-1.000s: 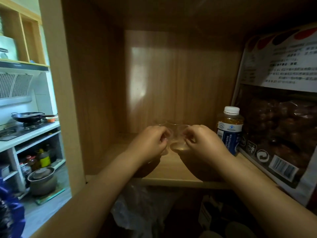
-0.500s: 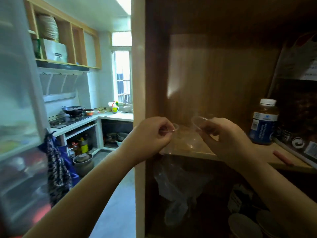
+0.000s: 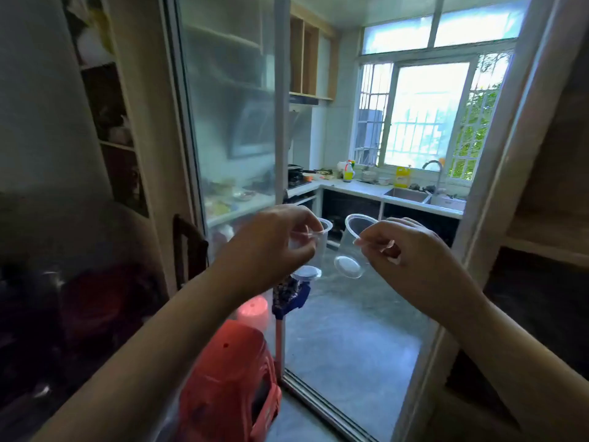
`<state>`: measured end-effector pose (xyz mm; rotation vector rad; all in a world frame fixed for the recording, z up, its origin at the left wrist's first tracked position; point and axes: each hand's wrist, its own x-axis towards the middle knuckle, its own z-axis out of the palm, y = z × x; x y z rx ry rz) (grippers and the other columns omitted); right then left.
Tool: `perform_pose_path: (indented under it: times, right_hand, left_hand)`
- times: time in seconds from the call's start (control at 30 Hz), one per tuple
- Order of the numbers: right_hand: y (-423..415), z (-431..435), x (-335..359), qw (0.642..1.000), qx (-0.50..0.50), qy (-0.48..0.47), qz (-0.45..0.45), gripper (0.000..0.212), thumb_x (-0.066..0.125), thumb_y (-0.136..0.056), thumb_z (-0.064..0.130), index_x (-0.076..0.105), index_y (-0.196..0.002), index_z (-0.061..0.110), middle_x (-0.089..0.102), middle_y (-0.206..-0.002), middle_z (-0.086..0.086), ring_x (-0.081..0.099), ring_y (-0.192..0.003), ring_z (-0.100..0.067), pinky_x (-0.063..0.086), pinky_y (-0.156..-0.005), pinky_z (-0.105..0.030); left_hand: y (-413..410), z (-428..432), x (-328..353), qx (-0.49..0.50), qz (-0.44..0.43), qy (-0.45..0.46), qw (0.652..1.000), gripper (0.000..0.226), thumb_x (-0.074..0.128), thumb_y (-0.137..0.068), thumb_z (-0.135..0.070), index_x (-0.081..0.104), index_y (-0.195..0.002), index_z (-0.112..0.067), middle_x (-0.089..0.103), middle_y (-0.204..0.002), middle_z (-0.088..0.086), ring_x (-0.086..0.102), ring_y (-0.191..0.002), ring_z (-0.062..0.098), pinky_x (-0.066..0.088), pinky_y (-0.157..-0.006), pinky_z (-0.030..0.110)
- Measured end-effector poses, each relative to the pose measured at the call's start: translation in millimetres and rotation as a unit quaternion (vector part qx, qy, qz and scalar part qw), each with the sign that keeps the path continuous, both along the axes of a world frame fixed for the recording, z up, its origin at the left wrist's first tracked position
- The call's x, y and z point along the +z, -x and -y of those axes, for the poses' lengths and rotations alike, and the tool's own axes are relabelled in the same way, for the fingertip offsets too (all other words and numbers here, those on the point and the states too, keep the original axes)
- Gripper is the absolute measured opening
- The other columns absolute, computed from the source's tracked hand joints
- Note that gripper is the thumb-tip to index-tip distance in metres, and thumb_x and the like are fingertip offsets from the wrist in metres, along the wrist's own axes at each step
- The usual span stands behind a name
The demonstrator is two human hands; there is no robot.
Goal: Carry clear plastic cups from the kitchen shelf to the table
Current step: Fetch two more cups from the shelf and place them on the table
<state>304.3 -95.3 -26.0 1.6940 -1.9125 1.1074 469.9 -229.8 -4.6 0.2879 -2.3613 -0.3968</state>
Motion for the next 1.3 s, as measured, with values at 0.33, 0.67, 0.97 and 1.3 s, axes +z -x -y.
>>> perform_pose_path:
  times: [0.33, 0.67, 0.97, 1.3]
  right_hand:
    - [-175.5, 163.2, -17.5, 0.977, 0.209, -0.049, -0.01, 0.012, 0.064, -0.08, 0.026, 0.068, -0.091, 0.024, 0.059, -0.082, 0.024, 0.056, -0.08, 0.002, 0.044, -0.073, -0.014]
    - [-300.3, 284.8, -36.0, 0.925, 0.37, -0.072, -0.049, 0.012, 0.066, -0.079, 0.022, 0.067, -0.091, 0.022, 0.051, -0.075, 0.027, 0.052, -0.076, -0.001, 0.037, -0.068, -0.01]
    - [-343.3, 420.5, -76.2, 0.887, 0.43, -0.141, -0.087, 0.009, 0.06, -0.083, 0.029, 0.064, -0.089, 0.033, 0.054, -0.079, 0.025, 0.049, -0.083, 0.001, 0.038, -0.072, -0.014]
    - [-348.5, 597.2, -96.7, 0.868, 0.452, -0.183, -0.093, 0.01, 0.056, -0.087, 0.034, 0.063, -0.094, 0.031, 0.06, -0.09, 0.018, 0.049, -0.091, 0.001, 0.045, -0.076, -0.022]
  left_hand:
    - [-233.1, 80.0, -20.9, 0.197, -0.011, -0.041, 0.979, 0.009, 0.064, -0.08, -0.013, 0.064, -0.087, -0.018, 0.063, -0.08, -0.008, 0.055, -0.072, -0.003, 0.037, -0.061, 0.005]
    - [-357.0, 133.7, -55.7, 0.365, -0.019, -0.08, 0.927, 0.009, 0.061, -0.083, -0.022, 0.062, -0.089, -0.028, 0.059, -0.084, -0.019, 0.052, -0.082, -0.011, 0.036, -0.065, 0.003]
    - [-400.1, 244.7, -94.4, 0.428, 0.017, -0.106, 0.898, 0.01, 0.062, -0.082, -0.027, 0.063, -0.091, -0.031, 0.058, -0.088, -0.021, 0.052, -0.087, -0.008, 0.039, -0.069, 0.009]
    - [-409.4, 421.0, -115.3, 0.456, 0.063, -0.157, 0.874, 0.011, 0.061, -0.081, -0.034, 0.061, -0.092, -0.038, 0.057, -0.075, -0.026, 0.054, -0.077, -0.013, 0.036, -0.057, 0.007]
